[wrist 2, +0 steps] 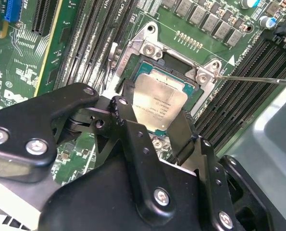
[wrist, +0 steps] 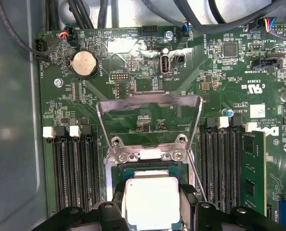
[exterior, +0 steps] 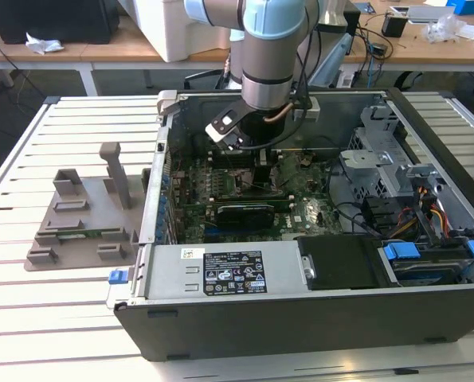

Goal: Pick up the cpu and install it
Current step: 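Place the cpu into insertion slot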

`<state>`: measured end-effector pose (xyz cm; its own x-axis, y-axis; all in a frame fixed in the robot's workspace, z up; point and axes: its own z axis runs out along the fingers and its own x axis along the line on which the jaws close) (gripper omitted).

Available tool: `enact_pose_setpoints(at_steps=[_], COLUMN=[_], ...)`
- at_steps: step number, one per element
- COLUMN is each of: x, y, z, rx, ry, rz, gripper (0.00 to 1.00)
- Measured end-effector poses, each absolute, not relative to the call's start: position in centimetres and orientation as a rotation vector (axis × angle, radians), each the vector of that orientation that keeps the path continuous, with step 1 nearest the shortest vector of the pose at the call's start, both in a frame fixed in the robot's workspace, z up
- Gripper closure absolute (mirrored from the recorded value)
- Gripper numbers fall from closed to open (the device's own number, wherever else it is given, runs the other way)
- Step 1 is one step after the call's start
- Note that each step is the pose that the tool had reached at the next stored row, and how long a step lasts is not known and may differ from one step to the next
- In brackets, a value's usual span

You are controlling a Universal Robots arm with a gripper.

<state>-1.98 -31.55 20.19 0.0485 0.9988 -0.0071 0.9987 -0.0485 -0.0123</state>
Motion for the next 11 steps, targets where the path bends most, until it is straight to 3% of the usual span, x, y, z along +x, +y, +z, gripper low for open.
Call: enact_pose_setpoints(at_steps=[5, 7, 10, 11], x=[-1.9, -1.9, -1.9, -1.9], y=[-31.5, -31.5, -31.5, -31.5], z=[20.0, 20.0, 21.0, 21.0], rx=[-2.272, -2.272, -2.271, -2.271], ry=[-2.164, -2.164, -2.164, -2.164], rz=[0.022, 0.022, 0.022, 0.021], gripper=[0.47, 0.39, 0.41, 0.47])
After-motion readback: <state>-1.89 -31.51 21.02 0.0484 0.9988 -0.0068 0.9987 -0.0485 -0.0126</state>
